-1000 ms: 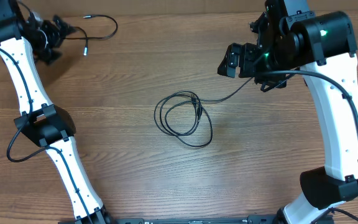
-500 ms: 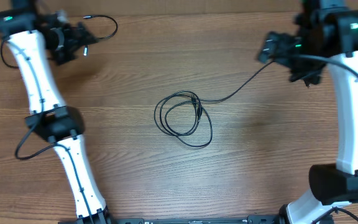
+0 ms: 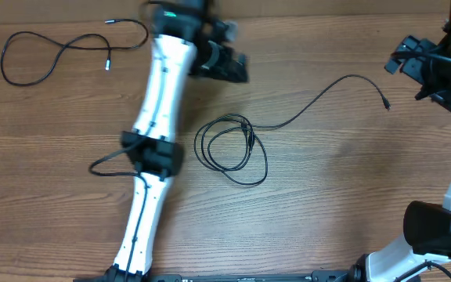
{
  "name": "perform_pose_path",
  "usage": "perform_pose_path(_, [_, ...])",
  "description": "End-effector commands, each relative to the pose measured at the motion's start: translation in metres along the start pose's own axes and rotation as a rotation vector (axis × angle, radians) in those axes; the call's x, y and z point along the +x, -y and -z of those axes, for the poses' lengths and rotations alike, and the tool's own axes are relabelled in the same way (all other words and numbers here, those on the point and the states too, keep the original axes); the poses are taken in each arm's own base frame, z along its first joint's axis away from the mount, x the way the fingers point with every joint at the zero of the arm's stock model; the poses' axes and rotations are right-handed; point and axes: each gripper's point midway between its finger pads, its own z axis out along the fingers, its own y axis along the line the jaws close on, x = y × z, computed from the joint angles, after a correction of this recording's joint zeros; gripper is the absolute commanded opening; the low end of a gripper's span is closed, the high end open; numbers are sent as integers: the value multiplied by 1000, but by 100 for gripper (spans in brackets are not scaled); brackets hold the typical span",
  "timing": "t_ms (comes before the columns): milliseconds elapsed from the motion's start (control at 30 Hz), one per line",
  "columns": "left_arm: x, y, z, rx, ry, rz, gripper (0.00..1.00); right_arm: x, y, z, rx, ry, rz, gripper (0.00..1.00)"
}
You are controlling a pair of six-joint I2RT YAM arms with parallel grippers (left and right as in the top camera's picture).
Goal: Untangle cables
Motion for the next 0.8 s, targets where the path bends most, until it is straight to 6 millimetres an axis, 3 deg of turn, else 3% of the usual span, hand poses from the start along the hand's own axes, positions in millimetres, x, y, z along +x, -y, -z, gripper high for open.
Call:
perform_pose_path(0, [14, 21, -12, -102, -76, -167, 100, -9, 12, 2, 42, 44, 23, 100])
perform_pose_path(133, [33, 52, -54, -76, -180, -301, 100, -9, 9, 2, 25, 42, 21, 100])
perform_pose_path(367, [43, 59, -108, -100, -234, -388, 100, -9, 9, 2, 25, 43, 21, 100])
perform_pose_path(567, [47, 57, -135, -129, -247, -474, 100, -9, 9, 2, 25, 43, 21, 100])
perform_pose_path(633, [51, 56, -139, -129, -260, -488, 94, -9, 9, 2, 25, 43, 22, 100])
perform_pose_path(733, [55, 54, -141, -128, -276, -495, 68, -9, 9, 2, 25, 43, 21, 100])
perform_pose_path(767, [56, 54, -142, -128, -280, -494, 67, -9, 9, 2, 25, 43, 22, 100])
